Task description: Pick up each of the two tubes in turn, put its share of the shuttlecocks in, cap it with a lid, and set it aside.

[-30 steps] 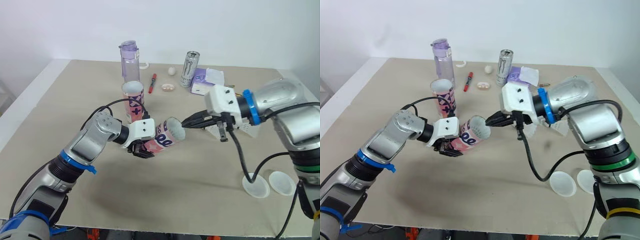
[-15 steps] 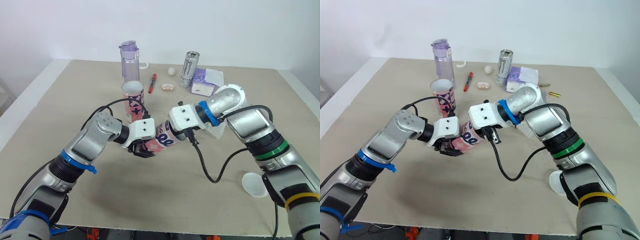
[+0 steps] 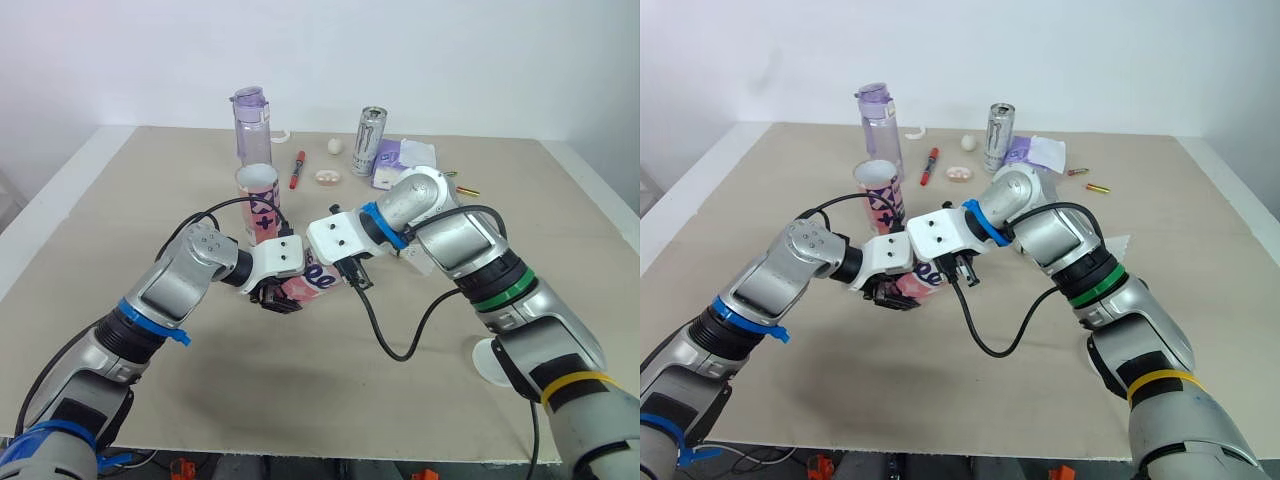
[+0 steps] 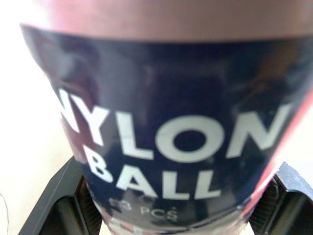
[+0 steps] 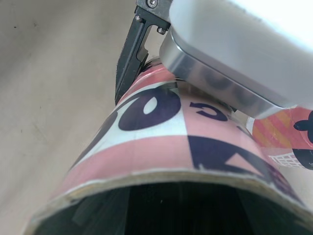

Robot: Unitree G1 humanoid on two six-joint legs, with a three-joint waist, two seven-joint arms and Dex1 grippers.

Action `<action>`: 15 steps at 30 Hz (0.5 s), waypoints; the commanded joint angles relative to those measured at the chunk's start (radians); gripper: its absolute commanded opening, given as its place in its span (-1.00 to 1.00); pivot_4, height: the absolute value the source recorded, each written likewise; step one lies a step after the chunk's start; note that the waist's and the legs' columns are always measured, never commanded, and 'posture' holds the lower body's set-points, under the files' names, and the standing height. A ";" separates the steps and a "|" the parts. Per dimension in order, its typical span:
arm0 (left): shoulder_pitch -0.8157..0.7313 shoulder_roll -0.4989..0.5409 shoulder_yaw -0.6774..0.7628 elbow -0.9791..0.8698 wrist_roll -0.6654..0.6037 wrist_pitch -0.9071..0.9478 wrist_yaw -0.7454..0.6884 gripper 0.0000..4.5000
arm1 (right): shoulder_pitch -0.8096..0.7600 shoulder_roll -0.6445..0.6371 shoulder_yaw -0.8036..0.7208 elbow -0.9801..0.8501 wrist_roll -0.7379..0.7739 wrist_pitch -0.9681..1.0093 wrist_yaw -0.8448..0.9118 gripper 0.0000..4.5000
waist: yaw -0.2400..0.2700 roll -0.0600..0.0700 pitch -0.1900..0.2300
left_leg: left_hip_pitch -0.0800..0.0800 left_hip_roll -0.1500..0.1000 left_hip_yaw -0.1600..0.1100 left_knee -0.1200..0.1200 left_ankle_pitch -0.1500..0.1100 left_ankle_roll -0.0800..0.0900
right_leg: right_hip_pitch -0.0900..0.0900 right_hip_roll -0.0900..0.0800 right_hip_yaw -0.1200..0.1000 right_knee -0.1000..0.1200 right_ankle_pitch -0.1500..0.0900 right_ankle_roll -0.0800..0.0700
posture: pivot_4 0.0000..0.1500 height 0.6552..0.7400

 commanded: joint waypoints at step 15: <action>0.065 0.030 0.055 0.040 -0.019 -0.100 0.013 0.50 | 0.068 -0.270 -0.467 -0.223 0.374 0.428 0.005 -0.92 | 0.004 0.000 0.000 | -0.008 -0.001 -0.001 -0.002 0.000 0.000 | -0.007 0.000 0.001 0.000 0.002 -0.002 | 1.00 1.00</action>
